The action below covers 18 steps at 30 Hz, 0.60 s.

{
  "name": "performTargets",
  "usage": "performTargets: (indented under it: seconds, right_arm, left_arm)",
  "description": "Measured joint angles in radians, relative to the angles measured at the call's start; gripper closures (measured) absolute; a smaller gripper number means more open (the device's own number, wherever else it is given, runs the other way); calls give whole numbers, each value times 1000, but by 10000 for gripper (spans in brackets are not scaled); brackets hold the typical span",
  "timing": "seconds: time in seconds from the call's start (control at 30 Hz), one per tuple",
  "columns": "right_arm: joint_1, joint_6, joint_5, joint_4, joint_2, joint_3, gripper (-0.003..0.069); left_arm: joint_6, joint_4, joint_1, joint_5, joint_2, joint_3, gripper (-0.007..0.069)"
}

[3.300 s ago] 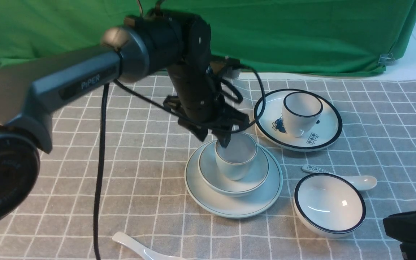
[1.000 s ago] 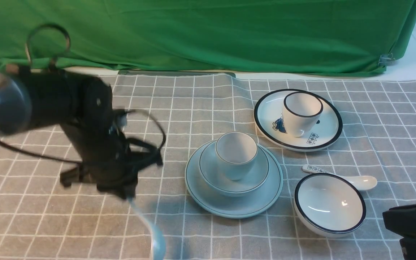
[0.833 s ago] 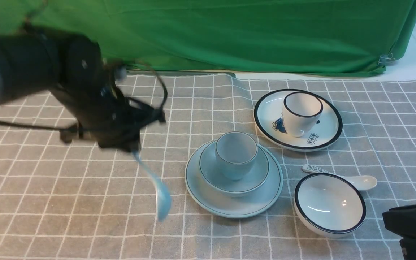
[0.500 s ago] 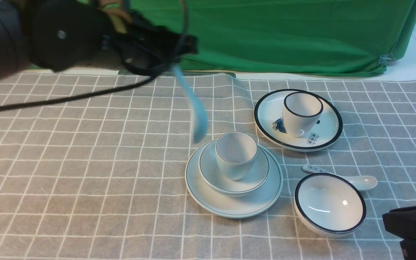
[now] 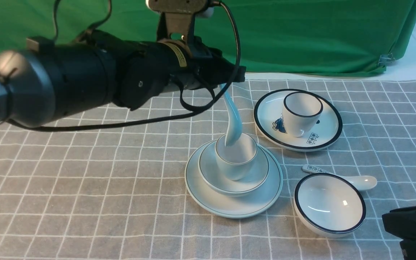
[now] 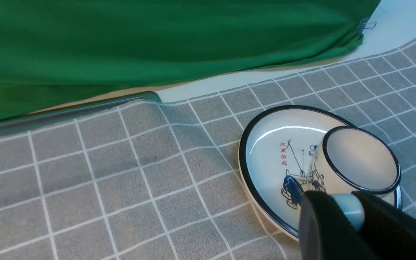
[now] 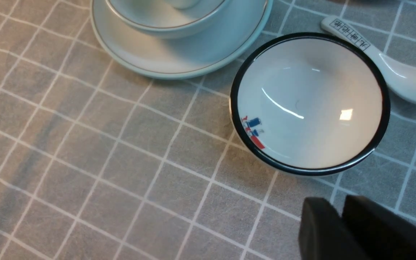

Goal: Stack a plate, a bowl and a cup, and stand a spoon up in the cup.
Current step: Use the left arm to put the blue soup spoon into the blue teacup in the middle

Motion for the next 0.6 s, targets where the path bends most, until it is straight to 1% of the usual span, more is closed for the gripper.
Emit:
performTargets:
  seconds: [0.13,0.43,0.53,0.6]
  right_arm:
    - [0,0,0,0,0,0,523]
    - [0,-1,1,0,0,0,517]
    - [0,-1,1,0,0,0,516]
    - [0,-1,1,0,0,0,516]
  left_arm:
    - [3,0,-4,-20,30,0,575]
    - [9,0,-12,-1,91,1,574]
    - [9,0,-12,13,95,1,554]
    - [10,0,-12,22,95,1,523]
